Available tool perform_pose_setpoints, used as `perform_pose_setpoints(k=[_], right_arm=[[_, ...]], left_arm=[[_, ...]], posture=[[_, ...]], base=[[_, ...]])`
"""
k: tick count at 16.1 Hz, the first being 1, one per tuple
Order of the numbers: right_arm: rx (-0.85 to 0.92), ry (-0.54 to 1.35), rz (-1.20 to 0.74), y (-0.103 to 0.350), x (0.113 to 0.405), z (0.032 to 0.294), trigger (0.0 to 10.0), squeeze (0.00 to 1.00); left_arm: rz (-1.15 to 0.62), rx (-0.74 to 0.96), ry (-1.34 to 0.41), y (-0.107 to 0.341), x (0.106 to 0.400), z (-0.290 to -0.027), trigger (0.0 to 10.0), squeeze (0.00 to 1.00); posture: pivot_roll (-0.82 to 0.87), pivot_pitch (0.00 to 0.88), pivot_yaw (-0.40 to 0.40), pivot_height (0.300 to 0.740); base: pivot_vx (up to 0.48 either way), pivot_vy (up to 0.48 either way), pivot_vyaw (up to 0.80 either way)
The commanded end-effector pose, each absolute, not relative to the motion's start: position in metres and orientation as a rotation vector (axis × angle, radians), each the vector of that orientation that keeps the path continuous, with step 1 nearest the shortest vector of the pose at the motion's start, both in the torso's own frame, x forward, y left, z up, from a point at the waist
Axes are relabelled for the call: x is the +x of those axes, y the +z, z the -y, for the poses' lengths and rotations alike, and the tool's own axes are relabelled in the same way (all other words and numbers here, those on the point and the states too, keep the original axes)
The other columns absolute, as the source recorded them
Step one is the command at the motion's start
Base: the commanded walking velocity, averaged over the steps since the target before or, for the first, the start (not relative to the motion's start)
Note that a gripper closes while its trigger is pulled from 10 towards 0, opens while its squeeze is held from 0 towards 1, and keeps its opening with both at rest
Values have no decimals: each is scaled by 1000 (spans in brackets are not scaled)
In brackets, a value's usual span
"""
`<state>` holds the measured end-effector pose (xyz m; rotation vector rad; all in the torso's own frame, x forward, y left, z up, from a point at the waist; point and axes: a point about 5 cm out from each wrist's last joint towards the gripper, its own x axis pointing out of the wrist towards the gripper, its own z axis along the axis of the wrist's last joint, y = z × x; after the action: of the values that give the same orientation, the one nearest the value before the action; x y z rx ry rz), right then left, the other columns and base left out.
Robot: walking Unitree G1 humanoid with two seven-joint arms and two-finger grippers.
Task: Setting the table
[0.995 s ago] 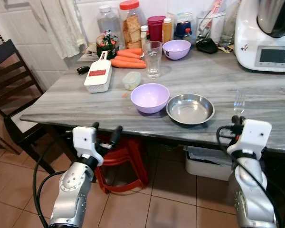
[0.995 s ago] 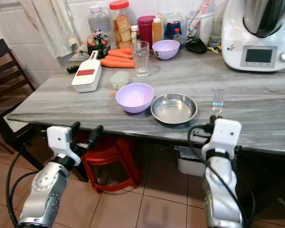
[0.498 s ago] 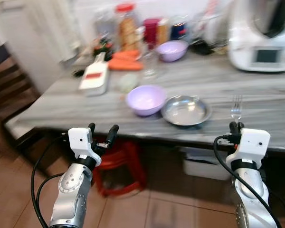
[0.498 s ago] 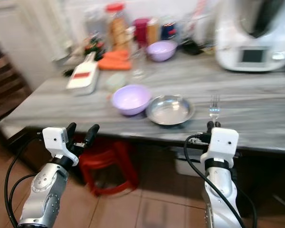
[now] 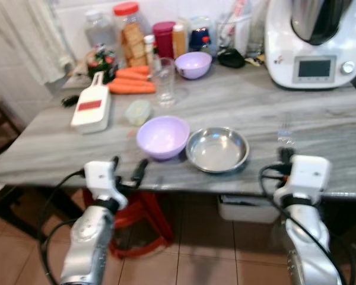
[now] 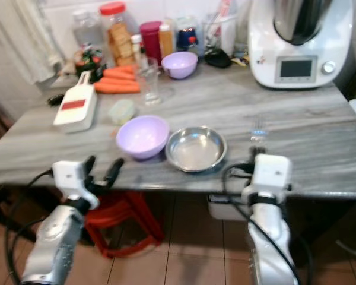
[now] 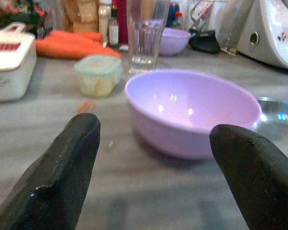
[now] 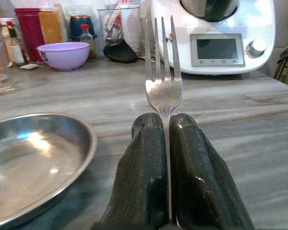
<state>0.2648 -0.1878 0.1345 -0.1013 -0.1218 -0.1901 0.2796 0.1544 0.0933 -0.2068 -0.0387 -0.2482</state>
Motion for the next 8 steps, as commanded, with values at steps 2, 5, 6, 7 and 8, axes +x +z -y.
perform_pose_setpoints(k=[2,5,6,7,8], right_arm=[[-115,-206,118,135,265,194,10000,0],[-121,-206,122,136,265,195,10000,0],[-122,-209,121,135,265,195,10000,0],[-114,-210,115,135,265,196,10000,0],[-108,-211,107,134,266,197,10000,0]], left_arm=[[42,-212,-272,95,280,-150,10000,0],[43,-194,-279,94,277,-151,10000,0],[39,-178,-288,92,275,-152,10000,0],[33,-158,-297,90,272,-155,10000,0],[29,-147,-313,87,268,-157,10000,0]], posture=[[-104,0,137,740],[-104,0,135,740],[-104,0,133,740],[-104,0,133,740],[-104,0,132,740]], base=[[0,0,0],[0,0,0],[0,0,0],[0,0,0],[0,0,0]])
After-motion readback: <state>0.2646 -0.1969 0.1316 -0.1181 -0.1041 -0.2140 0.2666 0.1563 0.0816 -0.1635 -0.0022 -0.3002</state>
